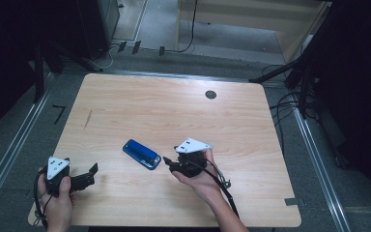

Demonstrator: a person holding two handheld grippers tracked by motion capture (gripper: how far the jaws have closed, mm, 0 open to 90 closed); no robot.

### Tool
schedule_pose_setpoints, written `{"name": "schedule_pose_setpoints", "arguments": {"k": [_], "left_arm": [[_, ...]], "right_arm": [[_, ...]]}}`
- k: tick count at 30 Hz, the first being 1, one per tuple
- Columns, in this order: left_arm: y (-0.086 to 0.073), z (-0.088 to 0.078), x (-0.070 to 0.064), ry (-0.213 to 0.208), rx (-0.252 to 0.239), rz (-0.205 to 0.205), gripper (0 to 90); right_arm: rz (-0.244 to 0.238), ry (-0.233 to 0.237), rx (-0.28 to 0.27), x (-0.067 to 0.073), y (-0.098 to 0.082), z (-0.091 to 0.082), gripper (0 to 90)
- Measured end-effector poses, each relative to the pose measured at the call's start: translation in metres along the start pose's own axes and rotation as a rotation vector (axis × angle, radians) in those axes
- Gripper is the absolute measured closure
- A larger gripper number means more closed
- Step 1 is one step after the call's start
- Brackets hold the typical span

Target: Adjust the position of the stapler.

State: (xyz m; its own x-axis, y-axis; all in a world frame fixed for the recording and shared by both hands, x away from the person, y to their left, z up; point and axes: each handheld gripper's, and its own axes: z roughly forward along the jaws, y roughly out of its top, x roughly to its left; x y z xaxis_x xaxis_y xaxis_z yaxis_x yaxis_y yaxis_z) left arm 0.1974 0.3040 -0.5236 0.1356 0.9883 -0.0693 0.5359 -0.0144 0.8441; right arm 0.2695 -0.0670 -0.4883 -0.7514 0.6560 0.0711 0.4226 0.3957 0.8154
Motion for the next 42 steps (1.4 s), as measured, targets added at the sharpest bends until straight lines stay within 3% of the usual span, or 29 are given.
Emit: {"name": "schedule_pose_setpoints", "arguments": {"k": [9,16,22,36,39,42], "left_arm": [[0.000,0.001,0.000,0.003,0.005,0.005,0.0],[0.000,0.001,-0.001,0.002,0.007,0.003,0.0],[0.000,0.001,-0.001,0.001,0.009,0.009,0.0],[0.001,0.001,-0.001,-0.001,0.014,0.015,0.0],[0.000,0.001,-0.003,0.024,0.011,0.018,6.3],[0.001,0.002,-0.003,0.025,0.014,0.025,6.3]], "right_arm": [[-0.027,0.046,0.032,0.014,0.009,0.024,44.6],[-0.051,0.055,0.055,0.022,0.016,0.042,43.7],[-0.050,0.057,0.057,0.023,0.023,0.051,46.6],[-0.057,0.083,0.116,0.028,0.028,0.082,56.9],[-0.073,0.068,0.132,0.028,0.028,0.085,60.3],[-0.076,0.066,0.141,0.028,0.027,0.087,61.6]]}}
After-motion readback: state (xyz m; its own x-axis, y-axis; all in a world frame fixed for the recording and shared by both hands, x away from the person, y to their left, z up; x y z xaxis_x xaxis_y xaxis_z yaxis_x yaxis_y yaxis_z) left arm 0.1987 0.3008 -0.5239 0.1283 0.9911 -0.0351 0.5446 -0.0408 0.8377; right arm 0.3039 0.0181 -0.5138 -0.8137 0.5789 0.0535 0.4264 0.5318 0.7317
